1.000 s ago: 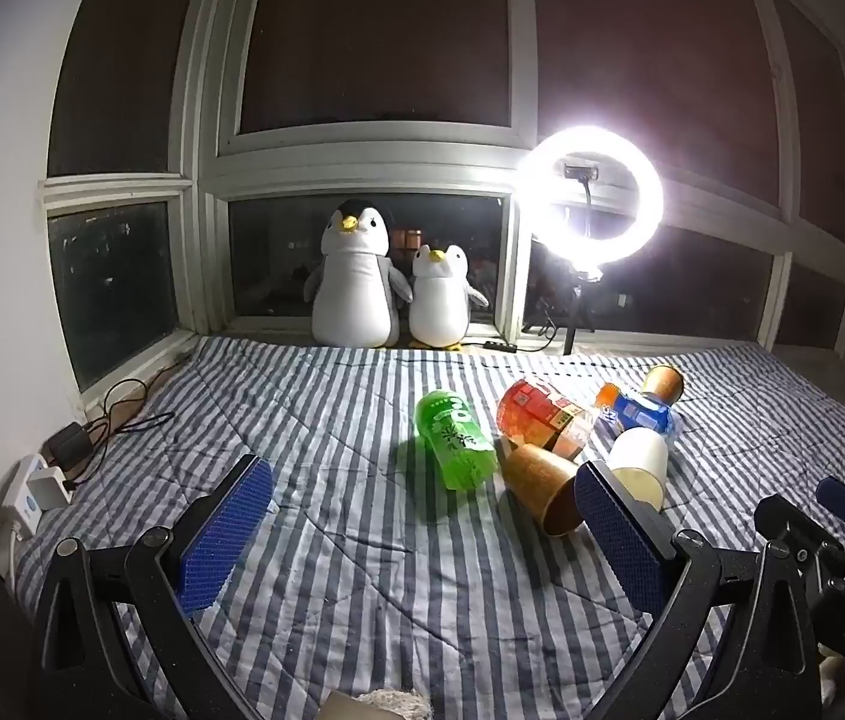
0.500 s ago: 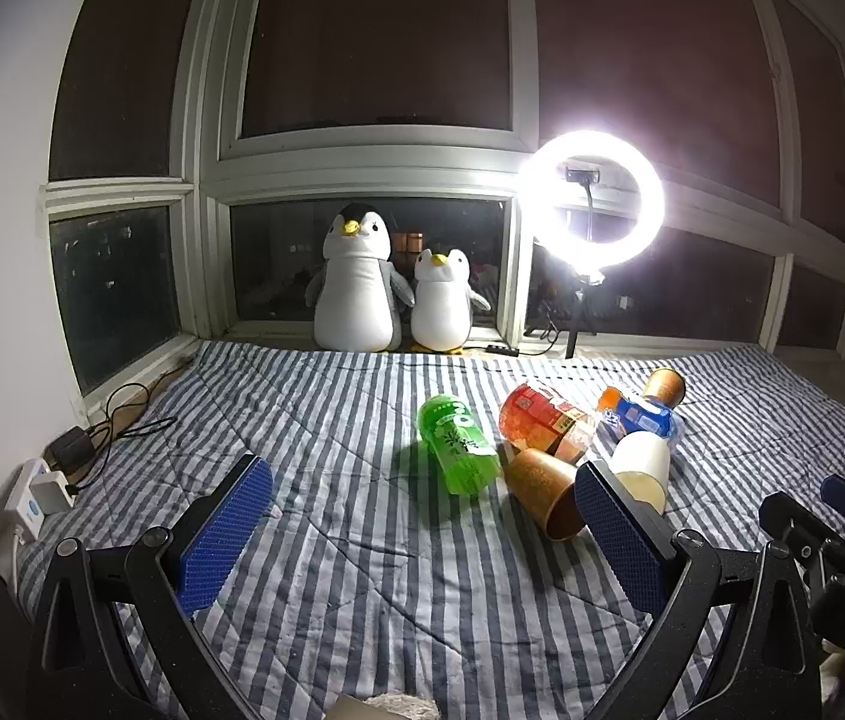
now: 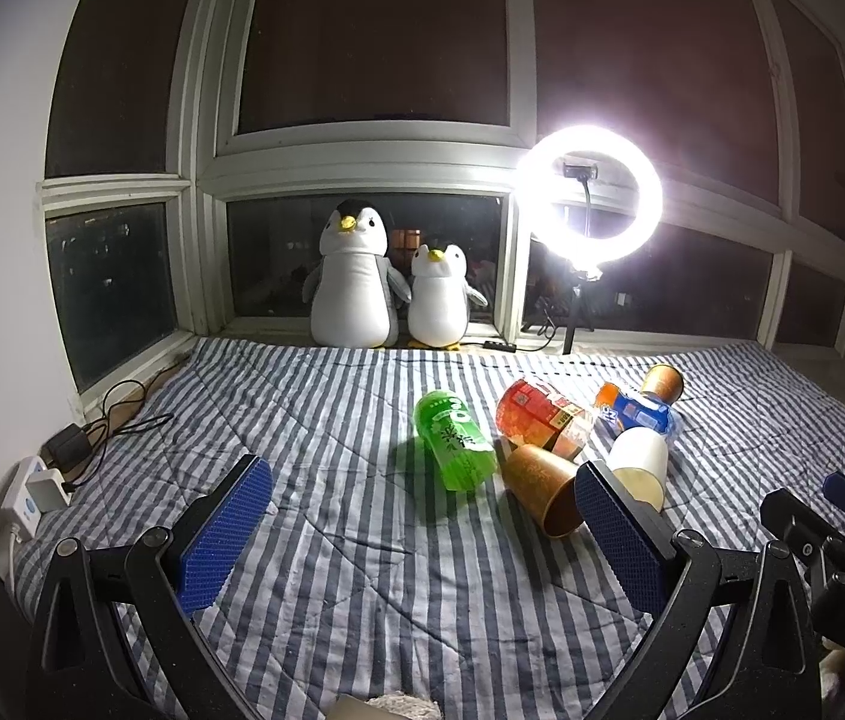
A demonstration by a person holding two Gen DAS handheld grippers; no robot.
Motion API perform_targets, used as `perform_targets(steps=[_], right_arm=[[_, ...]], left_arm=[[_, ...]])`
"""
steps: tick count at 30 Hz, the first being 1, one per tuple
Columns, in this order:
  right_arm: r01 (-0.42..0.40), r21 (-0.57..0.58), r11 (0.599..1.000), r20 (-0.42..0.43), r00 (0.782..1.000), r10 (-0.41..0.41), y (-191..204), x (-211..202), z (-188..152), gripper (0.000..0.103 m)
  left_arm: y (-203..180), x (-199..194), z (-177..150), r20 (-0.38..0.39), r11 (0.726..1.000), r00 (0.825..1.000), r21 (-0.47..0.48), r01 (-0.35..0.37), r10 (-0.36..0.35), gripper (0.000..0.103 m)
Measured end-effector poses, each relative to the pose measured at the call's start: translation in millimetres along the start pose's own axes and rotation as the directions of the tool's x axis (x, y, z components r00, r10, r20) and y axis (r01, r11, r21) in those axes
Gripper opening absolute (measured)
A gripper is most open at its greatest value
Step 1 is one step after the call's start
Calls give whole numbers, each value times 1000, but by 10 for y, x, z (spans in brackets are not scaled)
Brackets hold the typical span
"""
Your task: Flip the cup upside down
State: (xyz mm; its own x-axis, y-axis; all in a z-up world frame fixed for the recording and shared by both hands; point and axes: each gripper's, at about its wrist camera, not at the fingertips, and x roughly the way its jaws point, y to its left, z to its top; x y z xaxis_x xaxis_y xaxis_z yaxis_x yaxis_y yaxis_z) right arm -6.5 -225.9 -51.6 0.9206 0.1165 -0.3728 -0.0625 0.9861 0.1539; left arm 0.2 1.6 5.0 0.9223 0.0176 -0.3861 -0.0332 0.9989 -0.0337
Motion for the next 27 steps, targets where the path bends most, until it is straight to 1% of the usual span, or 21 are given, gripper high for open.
perform_targets(steps=[19,27], right_arm=[[0,-1,1000,3,1000,0,-31,-6,-30,95],[1,1,1000,5,1000,-1,-65,-7,-37,98]], left_arm=[[-14,24,-28,-2,1000,1000,1,4,-4,102],[-18,29,-29,-3,1000,1000,0,4,-4,102]])
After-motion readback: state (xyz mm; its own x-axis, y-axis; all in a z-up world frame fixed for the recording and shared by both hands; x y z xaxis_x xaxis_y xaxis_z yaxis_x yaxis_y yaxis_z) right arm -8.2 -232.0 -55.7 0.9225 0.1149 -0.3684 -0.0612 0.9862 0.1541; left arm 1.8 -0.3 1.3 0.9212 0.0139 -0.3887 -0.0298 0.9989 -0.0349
